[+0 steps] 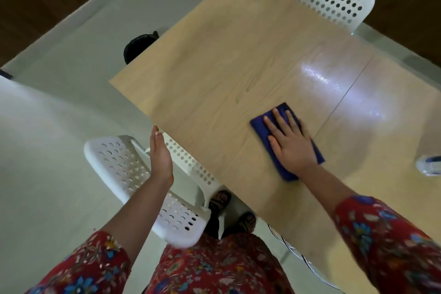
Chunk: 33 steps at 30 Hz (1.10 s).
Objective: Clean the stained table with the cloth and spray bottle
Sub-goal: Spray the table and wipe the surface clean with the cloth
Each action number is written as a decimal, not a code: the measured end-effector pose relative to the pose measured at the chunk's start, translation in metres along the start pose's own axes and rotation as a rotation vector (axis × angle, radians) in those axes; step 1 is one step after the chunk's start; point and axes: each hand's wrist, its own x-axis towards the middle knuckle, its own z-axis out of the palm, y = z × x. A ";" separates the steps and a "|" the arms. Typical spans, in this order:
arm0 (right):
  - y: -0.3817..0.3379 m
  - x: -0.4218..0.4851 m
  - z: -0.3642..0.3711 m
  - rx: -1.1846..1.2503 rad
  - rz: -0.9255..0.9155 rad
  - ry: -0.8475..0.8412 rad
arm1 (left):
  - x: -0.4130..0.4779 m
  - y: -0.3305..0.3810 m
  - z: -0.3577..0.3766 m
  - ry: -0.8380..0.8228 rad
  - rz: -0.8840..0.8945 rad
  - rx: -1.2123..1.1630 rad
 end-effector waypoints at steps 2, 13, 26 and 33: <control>-0.047 -0.006 0.009 -0.010 -0.079 0.000 | 0.005 0.000 0.000 -0.006 0.001 -0.050; -0.095 -0.026 0.014 0.004 -0.480 -0.142 | 0.040 0.014 -0.004 0.201 0.022 -0.260; -0.280 0.213 0.012 0.073 -0.460 -0.159 | 0.132 0.067 -0.027 0.403 0.024 -0.338; -0.292 0.248 0.008 0.106 -0.536 -0.144 | 0.166 0.070 -0.028 0.453 0.103 -0.271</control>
